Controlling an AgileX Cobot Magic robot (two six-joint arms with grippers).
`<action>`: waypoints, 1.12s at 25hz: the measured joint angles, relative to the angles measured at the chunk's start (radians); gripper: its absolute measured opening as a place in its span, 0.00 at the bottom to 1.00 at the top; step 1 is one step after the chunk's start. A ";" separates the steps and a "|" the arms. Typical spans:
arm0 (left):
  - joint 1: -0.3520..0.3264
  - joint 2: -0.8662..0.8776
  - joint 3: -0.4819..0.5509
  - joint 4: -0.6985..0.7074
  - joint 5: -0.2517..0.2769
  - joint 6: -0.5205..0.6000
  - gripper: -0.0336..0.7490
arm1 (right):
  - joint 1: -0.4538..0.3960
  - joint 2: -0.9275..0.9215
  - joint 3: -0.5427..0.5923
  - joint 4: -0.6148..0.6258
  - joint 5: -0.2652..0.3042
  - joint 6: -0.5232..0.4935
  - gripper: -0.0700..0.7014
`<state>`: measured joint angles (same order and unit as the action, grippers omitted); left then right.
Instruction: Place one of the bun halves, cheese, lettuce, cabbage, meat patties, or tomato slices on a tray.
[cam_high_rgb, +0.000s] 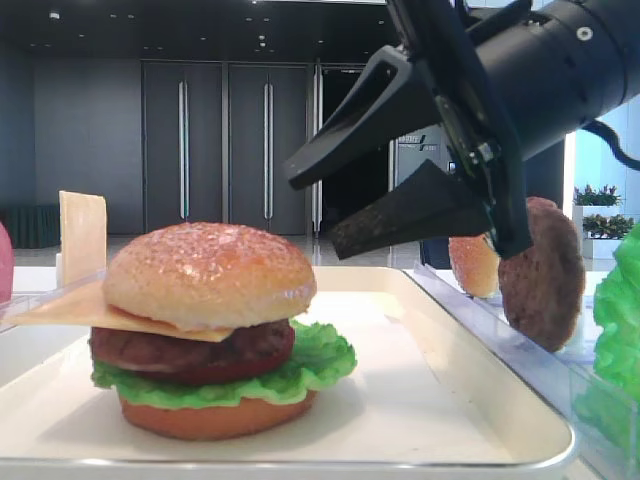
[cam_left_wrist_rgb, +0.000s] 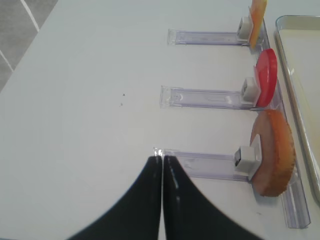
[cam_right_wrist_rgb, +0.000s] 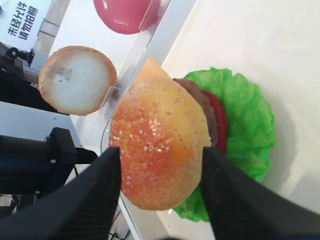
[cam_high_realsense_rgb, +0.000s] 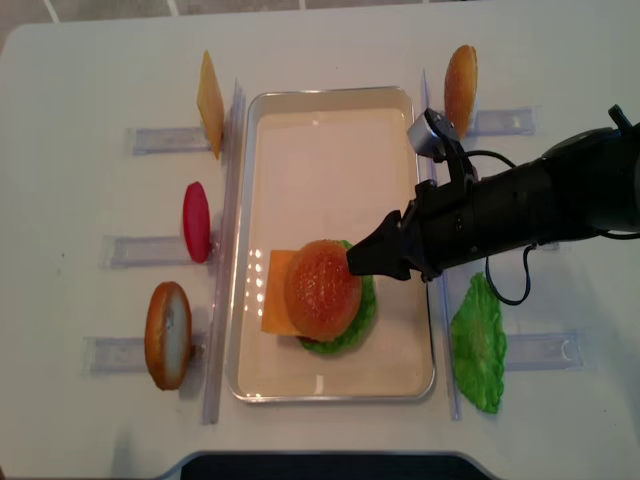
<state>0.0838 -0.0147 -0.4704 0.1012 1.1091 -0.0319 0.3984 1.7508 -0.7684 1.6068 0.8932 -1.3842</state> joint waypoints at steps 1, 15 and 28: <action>0.000 0.000 0.000 0.000 0.000 0.000 0.04 | 0.000 -0.014 0.000 -0.006 -0.011 0.000 0.58; 0.000 0.000 0.000 0.000 0.000 0.000 0.04 | -0.107 -0.396 0.000 -0.514 -0.184 0.357 0.59; 0.000 0.000 0.000 0.000 0.000 0.000 0.04 | -0.473 -0.542 0.000 -1.240 -0.131 0.989 0.59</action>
<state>0.0838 -0.0147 -0.4704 0.1012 1.1091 -0.0319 -0.0742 1.2085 -0.7684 0.3666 0.7625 -0.3956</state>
